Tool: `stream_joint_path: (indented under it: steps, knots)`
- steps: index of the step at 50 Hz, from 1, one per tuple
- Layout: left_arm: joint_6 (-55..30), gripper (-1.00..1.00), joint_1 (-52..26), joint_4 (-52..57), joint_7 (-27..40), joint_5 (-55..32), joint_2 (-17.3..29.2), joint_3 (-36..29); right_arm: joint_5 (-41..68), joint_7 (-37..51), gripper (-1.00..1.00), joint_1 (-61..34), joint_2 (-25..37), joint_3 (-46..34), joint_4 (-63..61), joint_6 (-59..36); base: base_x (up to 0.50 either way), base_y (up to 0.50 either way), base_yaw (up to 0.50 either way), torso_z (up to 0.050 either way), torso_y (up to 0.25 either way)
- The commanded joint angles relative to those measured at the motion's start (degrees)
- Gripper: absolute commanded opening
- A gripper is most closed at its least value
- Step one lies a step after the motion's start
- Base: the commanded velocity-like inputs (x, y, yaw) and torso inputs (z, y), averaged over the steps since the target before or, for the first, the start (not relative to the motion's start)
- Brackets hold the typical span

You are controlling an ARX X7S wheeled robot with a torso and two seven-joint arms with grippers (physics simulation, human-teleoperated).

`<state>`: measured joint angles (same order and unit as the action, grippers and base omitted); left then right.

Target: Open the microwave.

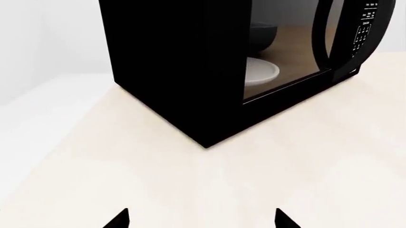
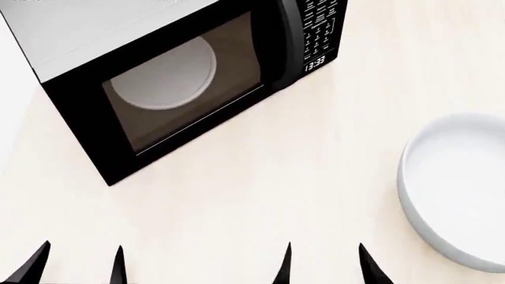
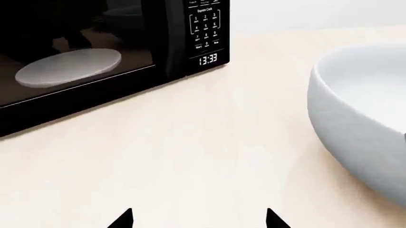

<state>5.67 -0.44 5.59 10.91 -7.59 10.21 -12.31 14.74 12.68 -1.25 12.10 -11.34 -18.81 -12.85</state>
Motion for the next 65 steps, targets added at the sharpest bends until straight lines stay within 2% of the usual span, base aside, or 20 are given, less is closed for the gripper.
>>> stream_joint_path:
  steps: [1, 13, 29, 43, 65]
  knots:
    - [-2.55, 1.00, 0.26, -5.26, -0.05, -3.36, 0.19, -0.18, 5.17, 3.01, 1.00, -4.49, 2.11, 0.45, -11.35, -14.11, 0.00, 0.00, 0.00, -0.010, 0.000]
    - [-2.55, 1.00, 1.43, -2.08, -0.23, -5.36, 1.00, 0.14, 7.59, 4.77, 1.00, -14.39, 3.76, 1.22, -14.40, -24.49, 0.00, 0.00, 0.00, -0.002, -0.003]
    - [-2.22, 1.00, 3.26, 2.42, 0.03, -6.76, 2.20, -0.25, 11.98, 2.82, 1.00, -29.12, 2.85, 1.87, -7.11, -32.50, 0.00, 0.00, 0.00, -0.001, -0.002]
    - [-1.77, 1.00, 2.92, 1.71, 0.43, -6.75, 2.41, -0.77, 12.82, 1.26, 1.00, -38.86, 2.55, 0.92, -0.50, -35.45, 0.00, 0.00, 0.00, 0.000, -0.001]
    - [-1.73, 1.00, 2.67, 1.68, 0.82, -7.88, 2.97, -1.17, 9.28, -2.60, 1.00, -48.75, 1.83, -4.06, 14.33, -31.73, 0.00, 0.00, 0.00, 0.000, -0.001]
